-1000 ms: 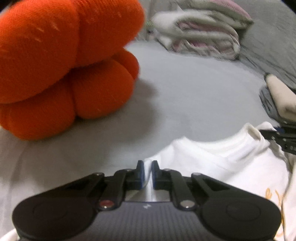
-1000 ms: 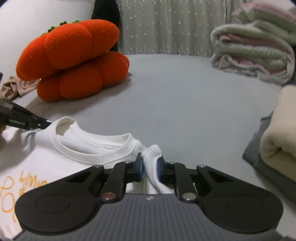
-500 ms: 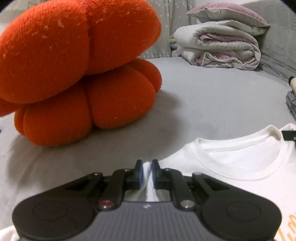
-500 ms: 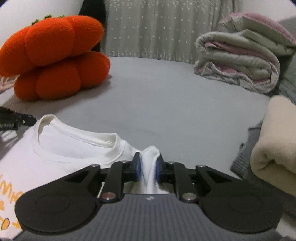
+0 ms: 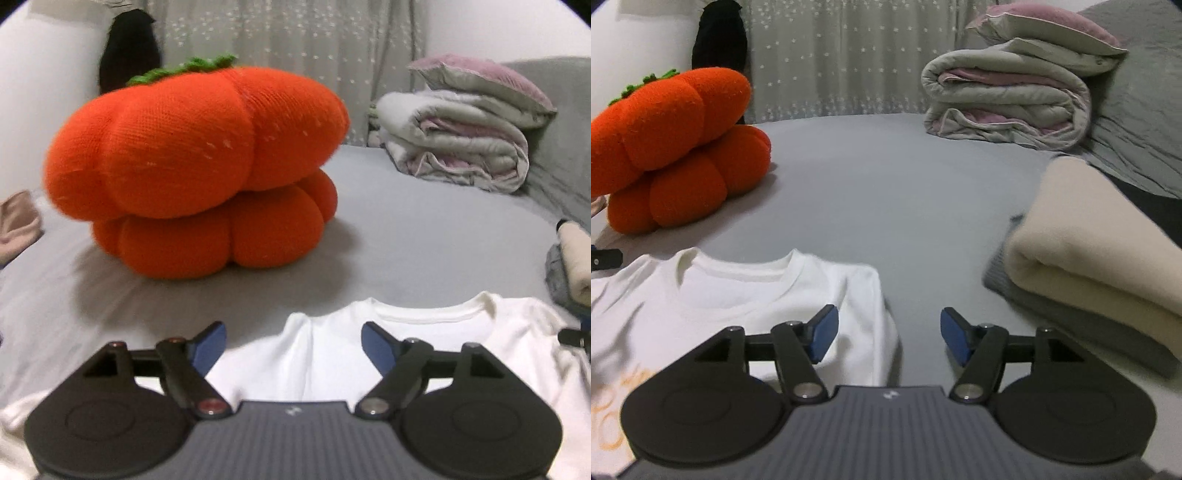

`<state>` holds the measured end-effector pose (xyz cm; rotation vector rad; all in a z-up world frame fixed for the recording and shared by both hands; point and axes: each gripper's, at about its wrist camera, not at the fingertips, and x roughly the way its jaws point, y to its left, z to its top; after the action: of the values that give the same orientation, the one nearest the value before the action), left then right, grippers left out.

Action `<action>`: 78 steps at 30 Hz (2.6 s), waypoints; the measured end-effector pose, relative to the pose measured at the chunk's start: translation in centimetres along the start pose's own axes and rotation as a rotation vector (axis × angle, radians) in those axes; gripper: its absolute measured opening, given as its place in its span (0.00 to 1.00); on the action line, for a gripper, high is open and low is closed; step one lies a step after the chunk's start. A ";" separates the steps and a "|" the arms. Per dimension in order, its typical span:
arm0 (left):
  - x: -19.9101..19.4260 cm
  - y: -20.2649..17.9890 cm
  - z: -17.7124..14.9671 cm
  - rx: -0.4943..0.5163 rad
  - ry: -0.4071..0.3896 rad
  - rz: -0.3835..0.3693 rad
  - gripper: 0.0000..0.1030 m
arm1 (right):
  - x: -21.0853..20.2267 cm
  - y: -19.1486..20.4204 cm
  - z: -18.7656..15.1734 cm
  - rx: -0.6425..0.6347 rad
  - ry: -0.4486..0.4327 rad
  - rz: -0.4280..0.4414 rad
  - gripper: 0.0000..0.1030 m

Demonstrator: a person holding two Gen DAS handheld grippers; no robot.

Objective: Fold clothes

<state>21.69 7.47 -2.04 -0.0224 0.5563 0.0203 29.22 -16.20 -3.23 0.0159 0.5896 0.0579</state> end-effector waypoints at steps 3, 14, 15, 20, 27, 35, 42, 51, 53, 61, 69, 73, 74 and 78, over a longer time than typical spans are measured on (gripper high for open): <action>-2.6 0.3 -0.7 -0.023 -0.007 0.017 0.87 | -2.9 0.3 -0.8 0.004 0.004 0.009 0.64; -11.2 2.4 -4.2 -0.105 0.030 0.032 0.87 | -11.5 2.9 -2.4 -0.031 -0.006 0.089 0.64; -11.7 2.7 -4.5 -0.113 0.034 0.028 0.87 | -12.2 3.1 -2.6 -0.031 -0.008 0.095 0.64; -13.9 3.4 -6.3 -0.149 0.038 0.004 0.89 | -14.8 4.2 -4.2 -0.059 -0.013 0.122 0.64; -14.4 3.6 -8.3 -0.157 0.156 -0.067 0.89 | -15.9 5.5 -7.3 -0.075 0.077 0.228 0.59; -13.2 2.6 -9.1 -0.140 0.183 -0.080 0.89 | -14.2 6.4 -8.2 -0.052 0.172 0.289 0.15; -12.3 2.5 -9.0 -0.180 0.209 -0.065 0.88 | -16.2 4.4 -6.3 -0.028 0.073 0.133 0.07; -12.4 -0.5 -8.4 -0.021 0.164 -0.055 0.88 | -18.9 0.6 -4.6 -0.093 -0.061 -0.201 0.06; -12.3 -1.0 -8.4 0.008 0.163 -0.055 0.88 | -18.9 -0.8 -4.3 -0.076 -0.070 -0.268 0.06; -11.4 0.1 -8.5 0.001 0.203 -0.051 0.85 | -17.0 -6.0 -4.4 -0.034 -0.052 -0.483 0.06; -10.0 5.8 -8.4 -0.205 0.278 -0.033 0.73 | -15.0 -7.7 -5.6 0.016 0.038 -0.485 0.18; -9.1 8.5 -8.2 -0.366 0.290 -0.053 0.66 | -15.7 -7.8 -5.6 0.061 0.028 -0.421 0.49; -8.8 9.0 -8.1 -0.402 0.287 -0.062 0.66 | -15.7 -7.8 -5.5 0.075 0.028 -0.405 0.49; -7.4 9.9 -7.7 -0.475 0.257 -0.082 0.63 | -14.7 -7.6 -5.5 0.232 0.059 -0.176 0.49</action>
<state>11.06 17.11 -4.81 -0.5170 0.7967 0.0698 14.29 -24.68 0.11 0.1874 0.6519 -0.1821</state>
